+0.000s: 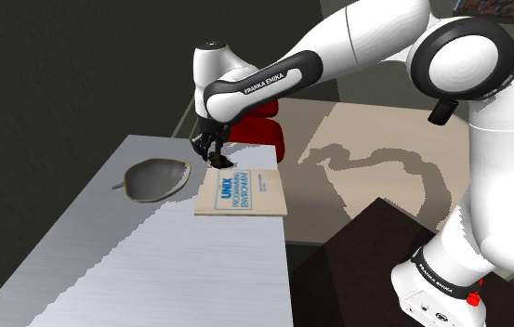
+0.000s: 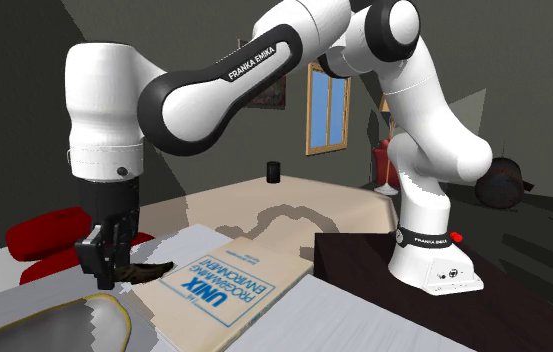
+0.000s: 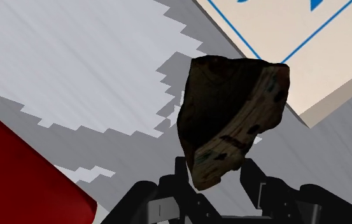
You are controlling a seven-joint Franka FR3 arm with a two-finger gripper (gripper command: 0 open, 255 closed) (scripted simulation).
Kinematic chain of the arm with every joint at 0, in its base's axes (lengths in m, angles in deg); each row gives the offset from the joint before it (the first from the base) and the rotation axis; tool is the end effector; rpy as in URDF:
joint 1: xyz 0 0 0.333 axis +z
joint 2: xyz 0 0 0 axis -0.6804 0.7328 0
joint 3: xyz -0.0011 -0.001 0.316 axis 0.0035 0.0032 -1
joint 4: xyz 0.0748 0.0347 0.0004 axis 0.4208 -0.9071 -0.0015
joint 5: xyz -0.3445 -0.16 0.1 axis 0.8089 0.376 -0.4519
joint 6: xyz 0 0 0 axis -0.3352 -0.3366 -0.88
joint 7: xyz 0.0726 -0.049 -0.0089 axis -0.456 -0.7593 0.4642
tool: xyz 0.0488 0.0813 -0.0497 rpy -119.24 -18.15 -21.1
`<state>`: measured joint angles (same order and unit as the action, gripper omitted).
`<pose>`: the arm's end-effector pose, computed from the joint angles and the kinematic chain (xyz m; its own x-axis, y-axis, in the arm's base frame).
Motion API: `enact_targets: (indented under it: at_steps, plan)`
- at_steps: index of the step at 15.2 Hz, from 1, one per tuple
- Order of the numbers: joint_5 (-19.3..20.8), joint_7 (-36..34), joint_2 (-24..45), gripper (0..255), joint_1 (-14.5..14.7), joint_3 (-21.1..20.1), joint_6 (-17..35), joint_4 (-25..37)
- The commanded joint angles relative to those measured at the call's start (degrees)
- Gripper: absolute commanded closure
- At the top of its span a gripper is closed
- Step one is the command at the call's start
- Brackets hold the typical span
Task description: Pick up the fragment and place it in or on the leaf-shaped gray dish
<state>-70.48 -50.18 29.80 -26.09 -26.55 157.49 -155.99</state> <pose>0.6332 0.2791 0.3333 0.9871 0.1184 0.1075 0.1153 -0.9927 0.0346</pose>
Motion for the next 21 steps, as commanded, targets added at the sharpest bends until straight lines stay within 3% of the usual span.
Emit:
enact_targets:
  at_steps: [1, 4, 21]
  plan:
    - [0.0, 0.0, 0.2, 255, -0.1, 0.1, -0.1, 0.0]
    - [0.1, 0.1, 0.1, 255, -0.2, 0.1, 0.2, -0.4]
    - [-1.4, 1.5, -4.6, 255, -0.4, -0.6, -10.6, 5.8]
